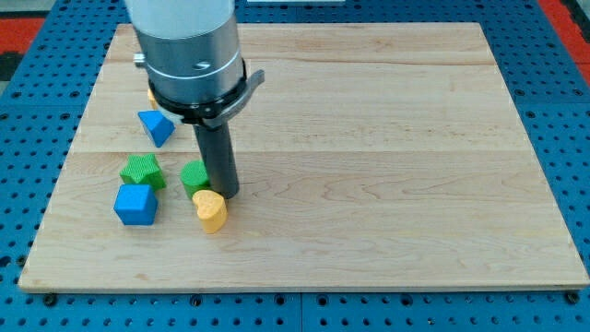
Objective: Place the yellow heart below the blue cube
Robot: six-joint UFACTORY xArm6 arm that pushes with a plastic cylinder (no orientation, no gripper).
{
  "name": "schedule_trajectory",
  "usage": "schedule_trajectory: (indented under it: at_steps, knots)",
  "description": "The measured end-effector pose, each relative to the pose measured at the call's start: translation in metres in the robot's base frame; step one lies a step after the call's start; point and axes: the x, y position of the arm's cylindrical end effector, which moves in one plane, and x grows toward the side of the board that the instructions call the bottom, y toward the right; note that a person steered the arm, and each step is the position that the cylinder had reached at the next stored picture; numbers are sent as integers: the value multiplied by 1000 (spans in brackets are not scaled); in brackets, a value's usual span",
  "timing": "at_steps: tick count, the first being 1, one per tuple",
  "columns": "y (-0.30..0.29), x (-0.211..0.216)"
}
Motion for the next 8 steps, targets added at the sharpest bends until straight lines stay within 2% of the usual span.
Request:
schedule_trajectory:
  at_steps: [2, 3, 4, 5, 7, 8]
  knots:
    - [-12, 21]
    - [18, 28]
    - [22, 54]
    - [-15, 57]
    - [-12, 44]
    - [-23, 61]
